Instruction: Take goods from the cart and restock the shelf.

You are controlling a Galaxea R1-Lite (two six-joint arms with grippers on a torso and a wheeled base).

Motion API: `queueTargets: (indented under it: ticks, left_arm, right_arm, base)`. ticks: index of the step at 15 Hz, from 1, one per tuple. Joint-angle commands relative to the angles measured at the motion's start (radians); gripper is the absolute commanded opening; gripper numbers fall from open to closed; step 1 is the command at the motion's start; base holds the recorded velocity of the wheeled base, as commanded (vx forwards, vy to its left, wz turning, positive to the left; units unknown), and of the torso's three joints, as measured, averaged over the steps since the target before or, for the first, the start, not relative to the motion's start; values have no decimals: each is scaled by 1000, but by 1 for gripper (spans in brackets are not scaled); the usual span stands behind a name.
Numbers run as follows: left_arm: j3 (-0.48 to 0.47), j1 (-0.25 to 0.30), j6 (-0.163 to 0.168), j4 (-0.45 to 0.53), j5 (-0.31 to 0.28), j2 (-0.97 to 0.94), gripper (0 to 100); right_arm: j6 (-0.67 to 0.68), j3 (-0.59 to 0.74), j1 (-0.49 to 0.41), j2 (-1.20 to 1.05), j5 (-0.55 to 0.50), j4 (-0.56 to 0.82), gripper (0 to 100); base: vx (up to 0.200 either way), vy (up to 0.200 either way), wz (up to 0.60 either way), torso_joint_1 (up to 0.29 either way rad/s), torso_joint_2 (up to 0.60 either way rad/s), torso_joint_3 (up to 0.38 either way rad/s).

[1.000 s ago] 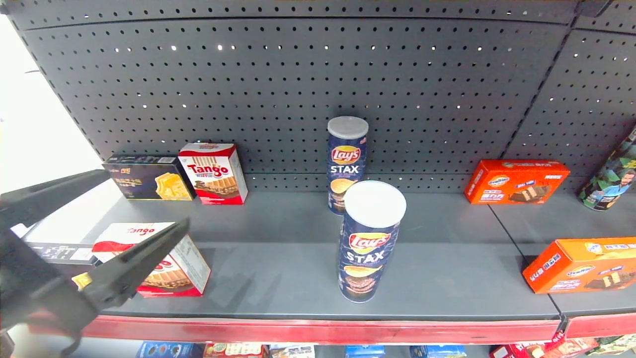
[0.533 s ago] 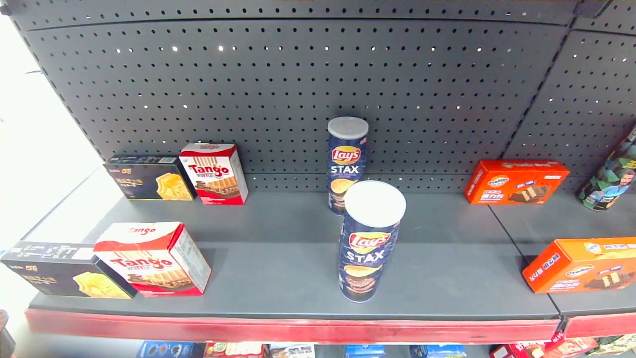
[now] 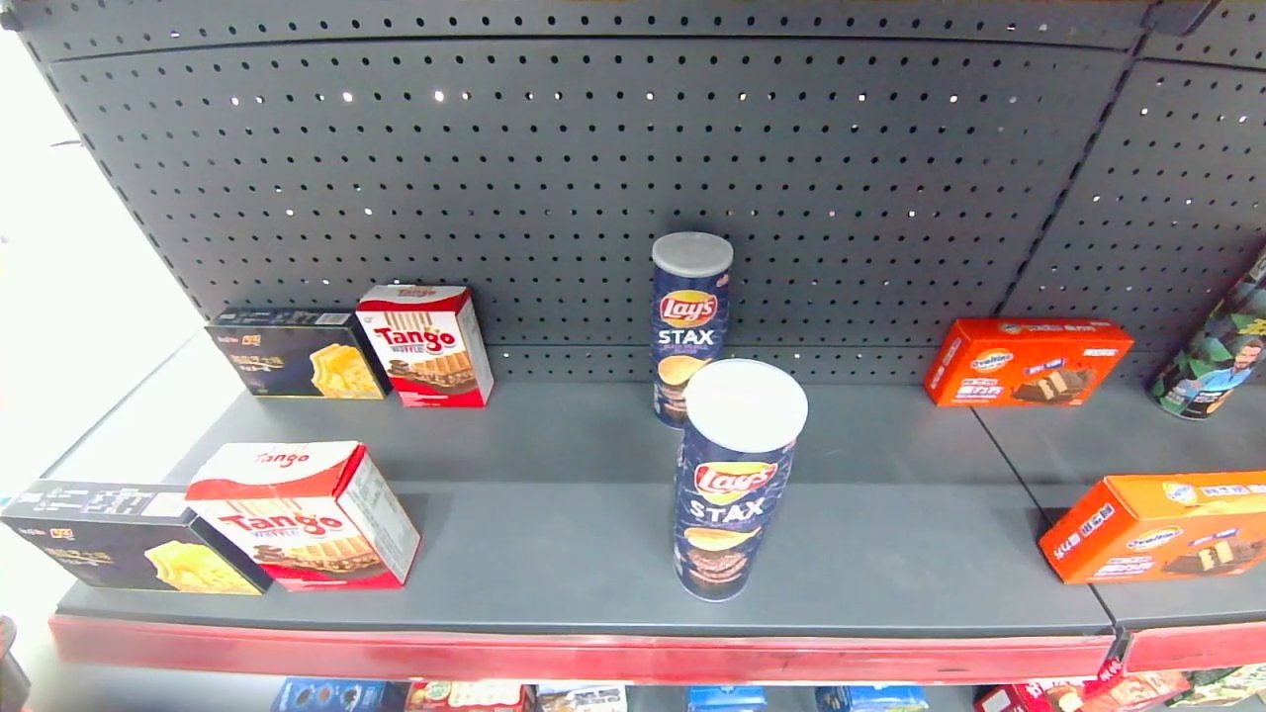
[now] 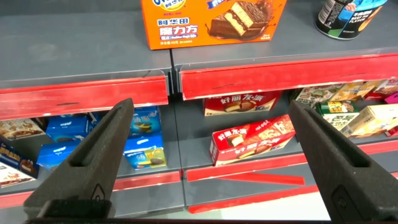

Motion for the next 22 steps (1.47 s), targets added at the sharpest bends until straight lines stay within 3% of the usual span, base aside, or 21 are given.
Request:
queueTargets:
  ticks: [1, 3, 5, 10, 12, 13, 14, 16, 18, 22]
  left_arm:
    - [0, 53, 5, -1, -8, 2, 100]
    - [0, 210, -3, 1, -2, -36, 100]
    - [0, 177, 0, 1, -5, -79, 100]
    - [0, 177, -29, 1, -3, -79, 100]
    - [0, 177, -53, 2, -51, -79, 100]
    - [-2, 179, -73, 8, 89, -79, 100]
    - [0, 179, -77, 42, 322, -79, 100]
    - [0, 177, -64, 59, 240, -79, 100]
    - [0, 177, -6, 64, 84, -79, 100]
    - [0, 176, -4, 65, 93, -79, 100]
  right_arm:
    - [0, 0, 0, 0, 0, 0, 100]
    - [0, 0, 0, 0, 0, 0, 100]
    - [0, 0, 0, 0, 0, 0, 100]
    - [0, 0, 0, 0, 0, 0, 100]
    - [0, 0, 0, 0, 0, 0, 100]
    - [0, 0, 0, 0, 0, 0, 100]
    - [0, 0, 0, 0, 0, 0, 100]
    - [0, 0, 0, 0, 0, 0, 100]
    - [0, 0, 0, 0, 0, 0, 100]
    - [-12, 0, 3, 2, 40, 0, 100]
  base:
    - [0, 0, 0, 0, 0, 0]
    - [0, 0, 0, 0, 0, 0]
    - [0, 0, 0, 0, 0, 0]
    - [0, 0, 0, 0, 0, 0]
    - [0, 0, 0, 0, 0, 0]
    - [0, 0, 0, 0, 0, 0]
    - [0, 0, 0, 0, 0, 0]
    - [0, 0, 0, 0, 0, 0]
    - [0, 0, 0, 0, 0, 0]
    - [0, 0, 0, 0, 0, 0]
